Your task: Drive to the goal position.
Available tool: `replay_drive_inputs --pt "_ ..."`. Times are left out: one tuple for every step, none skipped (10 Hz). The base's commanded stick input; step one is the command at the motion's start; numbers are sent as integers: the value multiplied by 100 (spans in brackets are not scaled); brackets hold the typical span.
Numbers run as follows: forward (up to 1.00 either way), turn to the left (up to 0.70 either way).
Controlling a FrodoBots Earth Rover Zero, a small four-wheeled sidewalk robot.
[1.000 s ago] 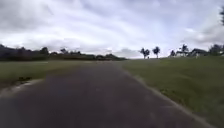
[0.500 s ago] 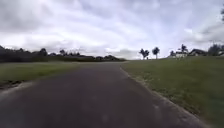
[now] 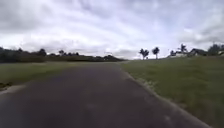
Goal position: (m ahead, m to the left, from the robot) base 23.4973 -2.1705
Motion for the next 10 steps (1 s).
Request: replay_drive_inputs --pt "70 0" --pt "70 0" --pt "70 0" --pt "70 0" --pt "70 0" --pt "70 0" --pt "70 0" --pt "70 0" --pt "70 0" --pt "70 0"
